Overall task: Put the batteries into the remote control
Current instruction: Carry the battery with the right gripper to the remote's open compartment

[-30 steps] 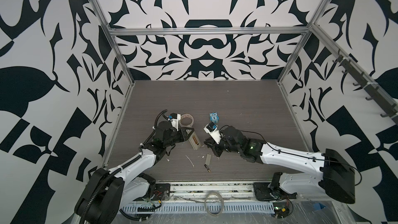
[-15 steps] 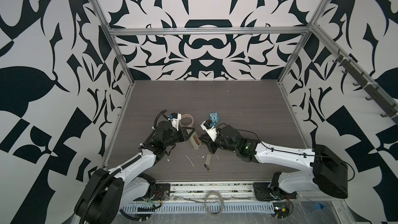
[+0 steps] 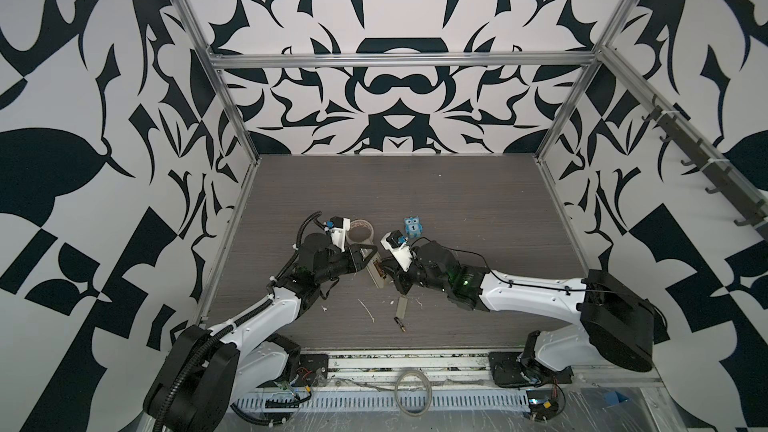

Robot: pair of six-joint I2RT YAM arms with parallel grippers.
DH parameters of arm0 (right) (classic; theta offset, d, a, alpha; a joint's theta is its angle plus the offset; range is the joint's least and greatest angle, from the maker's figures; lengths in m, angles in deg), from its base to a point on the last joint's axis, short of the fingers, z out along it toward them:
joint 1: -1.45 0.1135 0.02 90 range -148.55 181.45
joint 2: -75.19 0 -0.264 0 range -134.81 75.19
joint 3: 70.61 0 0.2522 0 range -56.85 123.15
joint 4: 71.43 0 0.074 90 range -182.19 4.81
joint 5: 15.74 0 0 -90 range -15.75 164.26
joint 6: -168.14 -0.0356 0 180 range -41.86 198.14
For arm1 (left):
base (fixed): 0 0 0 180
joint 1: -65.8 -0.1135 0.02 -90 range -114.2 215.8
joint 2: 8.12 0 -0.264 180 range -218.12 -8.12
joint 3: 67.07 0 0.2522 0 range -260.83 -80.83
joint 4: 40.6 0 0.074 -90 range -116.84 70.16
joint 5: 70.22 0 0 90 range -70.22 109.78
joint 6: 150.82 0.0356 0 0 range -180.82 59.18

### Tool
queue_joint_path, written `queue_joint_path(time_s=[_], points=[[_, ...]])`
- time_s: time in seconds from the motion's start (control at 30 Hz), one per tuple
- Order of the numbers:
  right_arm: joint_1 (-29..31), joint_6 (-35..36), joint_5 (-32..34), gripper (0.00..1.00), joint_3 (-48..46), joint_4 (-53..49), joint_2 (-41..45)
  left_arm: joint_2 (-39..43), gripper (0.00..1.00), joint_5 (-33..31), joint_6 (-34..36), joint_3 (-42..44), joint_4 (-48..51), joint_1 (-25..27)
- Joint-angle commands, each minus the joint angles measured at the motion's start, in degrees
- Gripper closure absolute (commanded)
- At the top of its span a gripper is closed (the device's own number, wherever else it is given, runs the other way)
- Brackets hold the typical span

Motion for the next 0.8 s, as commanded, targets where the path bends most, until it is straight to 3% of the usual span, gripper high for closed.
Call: queue_joint_path(time_s=[0.0,0.77], points=[[0.2,0.8,0.4,1.0,2.5,4.0,0.2,0.5,1.0,1.2,-0.5,-1.0,-2.5,-0.1],[0.2,1.9,3.1,1.0,2.3,5.9,-2.8,0.1,1.0,1.7,-1.1,-0.8,-3.5,-0.1]])
